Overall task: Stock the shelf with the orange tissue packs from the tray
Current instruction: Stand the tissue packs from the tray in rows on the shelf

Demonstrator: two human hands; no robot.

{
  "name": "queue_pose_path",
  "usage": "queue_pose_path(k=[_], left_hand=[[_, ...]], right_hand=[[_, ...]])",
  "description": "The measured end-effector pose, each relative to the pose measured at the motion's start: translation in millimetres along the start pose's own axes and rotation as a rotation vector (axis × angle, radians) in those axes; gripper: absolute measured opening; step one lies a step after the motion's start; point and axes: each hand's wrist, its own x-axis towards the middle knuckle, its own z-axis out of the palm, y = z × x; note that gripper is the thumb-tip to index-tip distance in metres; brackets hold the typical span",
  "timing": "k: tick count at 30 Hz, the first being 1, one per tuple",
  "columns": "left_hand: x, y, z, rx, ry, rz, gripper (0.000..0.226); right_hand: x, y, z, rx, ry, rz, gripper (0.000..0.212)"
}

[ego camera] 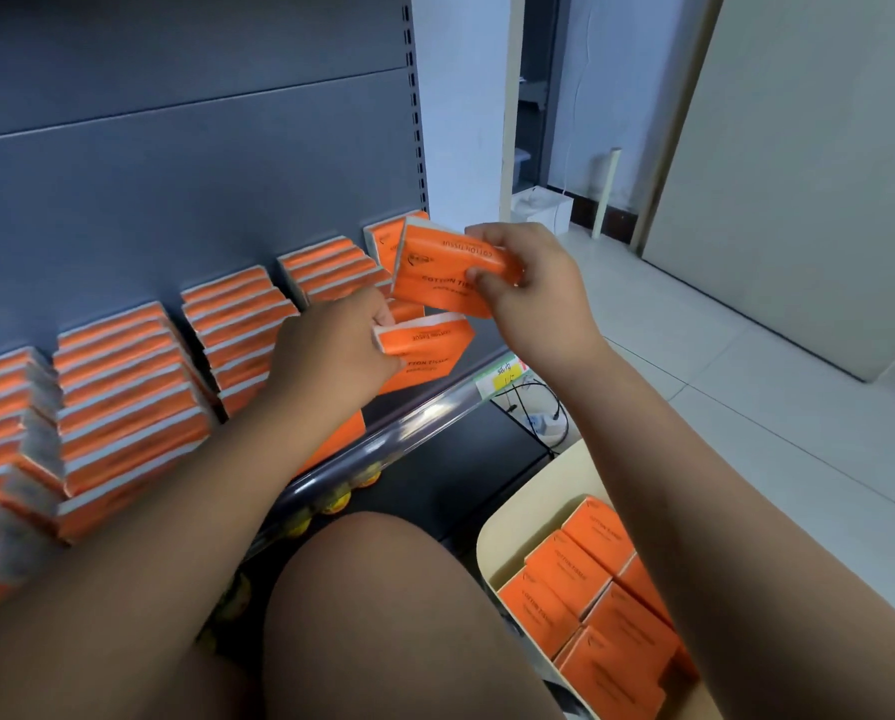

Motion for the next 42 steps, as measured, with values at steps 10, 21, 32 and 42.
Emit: queue_pose_path(k=[10, 21, 32, 42], left_hand=[[17, -2, 18, 0.322, 0.044, 0.004, 0.034], [26, -11, 26, 0.519, -0.022, -0.057, 0.055], [32, -5, 20, 0.477, -0.100, -0.160, 0.037], [25, -1, 8, 0.273, -0.109, -0.158, 0.029]], right_hand=[[-7, 23, 2, 0.023, 0.020, 0.099, 0.033], [-9, 40, 8, 0.083, -0.030, 0.141, 0.030], [-10, 50, 8, 0.118, -0.245, 0.116, 0.040], [-11, 60, 46, -0.058, -0.244, -0.023, 0.037]])
